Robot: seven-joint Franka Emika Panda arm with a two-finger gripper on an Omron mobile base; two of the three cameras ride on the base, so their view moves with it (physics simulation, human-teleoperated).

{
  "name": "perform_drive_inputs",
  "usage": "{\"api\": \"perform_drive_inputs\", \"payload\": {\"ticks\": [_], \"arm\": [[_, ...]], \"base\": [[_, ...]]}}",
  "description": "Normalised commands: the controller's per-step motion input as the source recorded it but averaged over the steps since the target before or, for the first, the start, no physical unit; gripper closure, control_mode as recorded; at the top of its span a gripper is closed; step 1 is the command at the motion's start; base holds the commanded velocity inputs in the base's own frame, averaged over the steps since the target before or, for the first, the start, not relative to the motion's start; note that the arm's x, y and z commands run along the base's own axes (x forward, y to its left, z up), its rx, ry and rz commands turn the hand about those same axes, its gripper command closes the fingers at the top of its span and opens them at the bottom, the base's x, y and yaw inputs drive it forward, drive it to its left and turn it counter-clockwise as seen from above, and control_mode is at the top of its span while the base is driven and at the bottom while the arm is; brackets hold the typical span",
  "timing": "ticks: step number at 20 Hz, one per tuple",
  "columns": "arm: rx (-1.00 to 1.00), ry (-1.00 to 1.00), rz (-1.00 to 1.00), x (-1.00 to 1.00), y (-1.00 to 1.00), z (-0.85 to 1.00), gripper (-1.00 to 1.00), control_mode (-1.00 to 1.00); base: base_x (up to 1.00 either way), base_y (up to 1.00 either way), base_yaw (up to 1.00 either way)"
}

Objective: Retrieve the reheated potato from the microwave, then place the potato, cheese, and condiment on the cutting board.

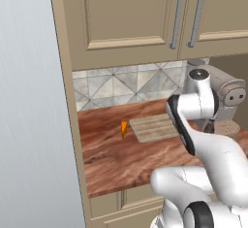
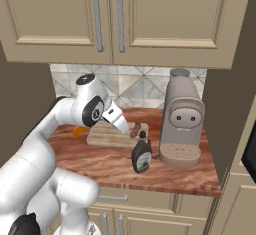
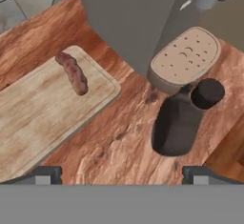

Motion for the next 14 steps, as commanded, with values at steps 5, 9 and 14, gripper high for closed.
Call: {"api": "perform_drive_inputs", "payload": {"ticks": [5,9,14], "arm": [[0.00,0.00,-0.10,-0.60,0.00,0.26,-1.00,-1.00],[-0.03,0.00,-0.02,-0.48,-0.05,0.09,-1.00,-1.00],[-0.03,0.06,0.00,-0.33,-0.12,0.02,-1.00,-1.00]], "base": [[0.00,0.00,0.00],[0.00,0.00,0.00],[0.00,0.00,0.00]]}}
